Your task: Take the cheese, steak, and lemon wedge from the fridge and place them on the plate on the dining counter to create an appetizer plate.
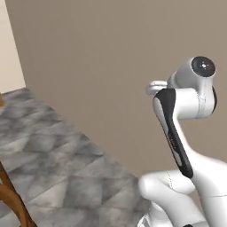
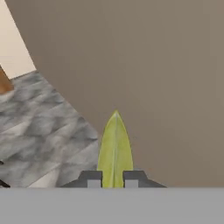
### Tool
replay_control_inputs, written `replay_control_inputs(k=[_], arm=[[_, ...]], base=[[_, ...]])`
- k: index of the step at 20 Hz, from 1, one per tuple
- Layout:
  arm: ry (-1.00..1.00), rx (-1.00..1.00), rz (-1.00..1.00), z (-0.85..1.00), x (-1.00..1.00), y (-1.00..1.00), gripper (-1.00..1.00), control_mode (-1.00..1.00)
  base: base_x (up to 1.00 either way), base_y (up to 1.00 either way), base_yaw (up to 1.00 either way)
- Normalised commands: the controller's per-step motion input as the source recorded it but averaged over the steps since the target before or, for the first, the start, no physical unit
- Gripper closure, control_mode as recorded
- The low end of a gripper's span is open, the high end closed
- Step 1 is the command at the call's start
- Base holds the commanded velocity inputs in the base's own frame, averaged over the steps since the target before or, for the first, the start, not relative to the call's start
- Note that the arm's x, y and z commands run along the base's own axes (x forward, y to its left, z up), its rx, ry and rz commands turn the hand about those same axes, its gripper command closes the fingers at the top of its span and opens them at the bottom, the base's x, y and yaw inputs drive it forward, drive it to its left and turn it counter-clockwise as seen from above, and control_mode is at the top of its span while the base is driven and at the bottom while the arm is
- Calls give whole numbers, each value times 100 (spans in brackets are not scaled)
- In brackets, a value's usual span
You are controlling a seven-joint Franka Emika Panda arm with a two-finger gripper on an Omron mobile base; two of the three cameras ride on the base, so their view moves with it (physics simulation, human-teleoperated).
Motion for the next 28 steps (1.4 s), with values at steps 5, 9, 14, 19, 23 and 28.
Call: replay_control_inputs(k=[5, 9, 14, 19, 23, 28], arm=[[0, 0, 0, 0, 0, 0, 100, 100], [0, 0, 0, 0, 0, 0, 100, 100], [0, 0, 0, 0, 0, 0, 100, 100], [0, 0, 0, 0, 0, 0, 100, 100], [0, 0, 0, 0, 0, 0, 100, 100], [0, 0, 0, 0, 0, 0, 100, 100]], base=[[99, -17, 68], [100, -11, 75], [98, -14, 78], [93, -17, 82], [83, -13, 83], [79, -1, 82]])
